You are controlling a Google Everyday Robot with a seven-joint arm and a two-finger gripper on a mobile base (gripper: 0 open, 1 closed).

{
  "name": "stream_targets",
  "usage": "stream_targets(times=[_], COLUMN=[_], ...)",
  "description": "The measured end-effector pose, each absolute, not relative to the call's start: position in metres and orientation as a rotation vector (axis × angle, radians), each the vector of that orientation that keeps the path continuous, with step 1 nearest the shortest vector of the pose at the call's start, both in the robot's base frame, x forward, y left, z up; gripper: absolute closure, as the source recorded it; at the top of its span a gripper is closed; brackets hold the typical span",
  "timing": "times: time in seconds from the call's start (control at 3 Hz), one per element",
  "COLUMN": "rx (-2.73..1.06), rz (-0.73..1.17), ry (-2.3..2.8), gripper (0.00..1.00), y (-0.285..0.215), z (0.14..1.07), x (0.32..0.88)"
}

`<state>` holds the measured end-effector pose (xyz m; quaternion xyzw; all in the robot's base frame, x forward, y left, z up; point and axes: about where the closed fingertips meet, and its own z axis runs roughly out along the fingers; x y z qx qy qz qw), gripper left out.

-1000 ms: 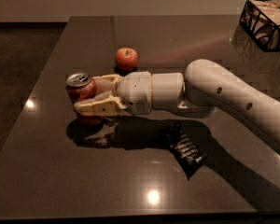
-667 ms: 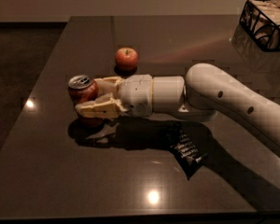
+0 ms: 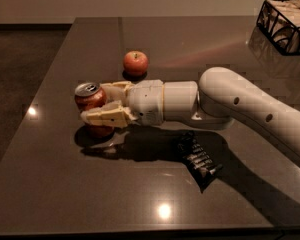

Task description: Place coke can upright

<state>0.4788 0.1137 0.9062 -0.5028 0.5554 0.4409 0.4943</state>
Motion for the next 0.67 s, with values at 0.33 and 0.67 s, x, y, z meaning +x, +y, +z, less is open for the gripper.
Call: stream_targets(times=[0.33, 0.67], rx=[-1.222, -1.222], rz=[1.070, 1.070], ry=[1.345, 1.345], gripper=[0.00, 0.00], y=[0.1151, 0.1152], z=[0.9066, 0.9066], x=[0.4780, 0.4779])
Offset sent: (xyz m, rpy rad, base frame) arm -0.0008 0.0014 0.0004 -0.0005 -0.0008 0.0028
